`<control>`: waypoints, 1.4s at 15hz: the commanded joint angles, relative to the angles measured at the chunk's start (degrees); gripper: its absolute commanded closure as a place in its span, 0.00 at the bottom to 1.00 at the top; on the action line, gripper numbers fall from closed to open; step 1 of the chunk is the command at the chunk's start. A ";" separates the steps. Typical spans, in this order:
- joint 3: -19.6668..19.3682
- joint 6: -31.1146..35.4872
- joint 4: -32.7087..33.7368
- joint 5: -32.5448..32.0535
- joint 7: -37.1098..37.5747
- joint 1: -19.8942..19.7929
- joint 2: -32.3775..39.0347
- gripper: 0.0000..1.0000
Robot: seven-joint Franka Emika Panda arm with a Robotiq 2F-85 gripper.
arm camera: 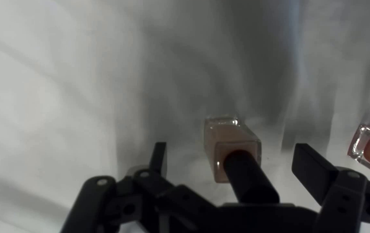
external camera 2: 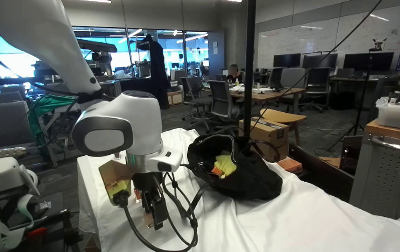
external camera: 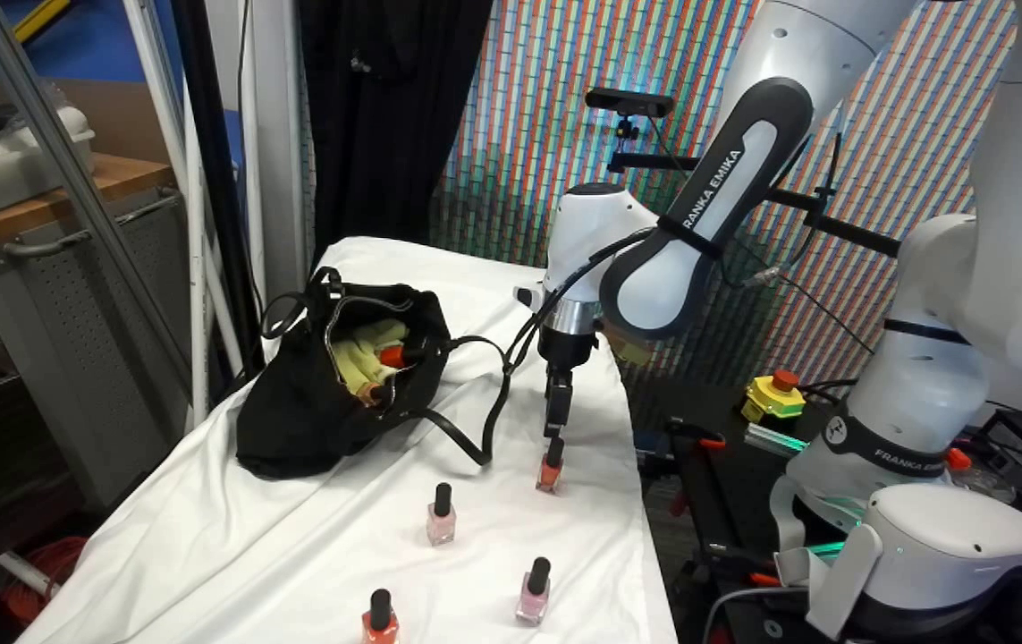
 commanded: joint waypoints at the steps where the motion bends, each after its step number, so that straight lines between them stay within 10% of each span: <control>1: 1.01 0.70 -0.08 1.06 -2.50 -1.02 0.64 0.00; 21: 0.05 -0.78 -0.30 -1.75 -6.40 -0.35 0.38 0.03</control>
